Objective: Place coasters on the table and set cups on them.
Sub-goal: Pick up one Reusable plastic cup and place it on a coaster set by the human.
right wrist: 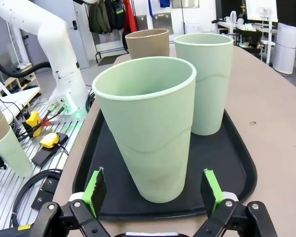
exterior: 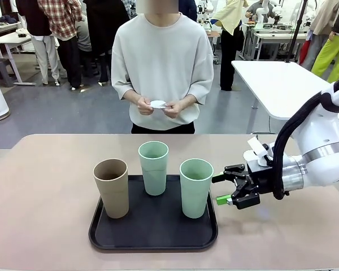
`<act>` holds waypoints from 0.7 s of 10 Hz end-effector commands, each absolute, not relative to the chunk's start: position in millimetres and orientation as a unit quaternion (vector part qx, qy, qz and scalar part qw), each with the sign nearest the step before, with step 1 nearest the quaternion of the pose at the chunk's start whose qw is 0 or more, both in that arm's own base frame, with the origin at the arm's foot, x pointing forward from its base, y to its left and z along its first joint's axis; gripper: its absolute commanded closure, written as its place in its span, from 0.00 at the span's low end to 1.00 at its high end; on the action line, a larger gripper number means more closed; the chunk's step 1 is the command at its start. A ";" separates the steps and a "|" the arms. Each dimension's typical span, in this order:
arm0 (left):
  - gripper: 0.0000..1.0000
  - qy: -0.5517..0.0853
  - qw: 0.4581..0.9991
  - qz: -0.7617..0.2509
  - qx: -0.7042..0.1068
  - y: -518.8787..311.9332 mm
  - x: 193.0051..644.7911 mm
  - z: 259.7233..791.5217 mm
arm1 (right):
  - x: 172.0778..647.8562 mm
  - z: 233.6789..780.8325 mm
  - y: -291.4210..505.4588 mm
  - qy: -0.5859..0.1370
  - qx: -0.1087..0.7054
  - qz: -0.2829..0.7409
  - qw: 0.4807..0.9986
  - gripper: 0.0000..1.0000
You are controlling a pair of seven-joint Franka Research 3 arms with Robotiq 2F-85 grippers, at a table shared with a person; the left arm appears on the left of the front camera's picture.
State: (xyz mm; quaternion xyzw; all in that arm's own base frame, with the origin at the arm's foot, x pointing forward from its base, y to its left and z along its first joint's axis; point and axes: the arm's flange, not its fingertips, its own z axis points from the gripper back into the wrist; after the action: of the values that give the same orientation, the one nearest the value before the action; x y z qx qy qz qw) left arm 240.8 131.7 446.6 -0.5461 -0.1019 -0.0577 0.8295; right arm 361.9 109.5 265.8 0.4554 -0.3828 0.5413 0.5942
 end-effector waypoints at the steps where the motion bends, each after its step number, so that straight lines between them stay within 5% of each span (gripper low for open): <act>1: 0.00 -0.106 0.827 -0.059 -0.549 133.2 239.9 447.0 | 350.4 260.7 122.1 -0.396 0.438 0.555 0.586 0.00; 7: 0.00 -0.106 0.827 -0.059 -0.549 133.2 239.9 447.0 | 370.1 244.9 134.2 -0.405 0.433 0.538 0.599 0.00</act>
State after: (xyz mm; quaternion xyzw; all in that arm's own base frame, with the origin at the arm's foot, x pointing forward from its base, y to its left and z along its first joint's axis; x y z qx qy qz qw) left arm 240.8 131.7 446.6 -0.5461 -0.1019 -0.0577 0.8295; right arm 364.5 123.3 255.8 0.4428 -0.3918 0.5414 0.5977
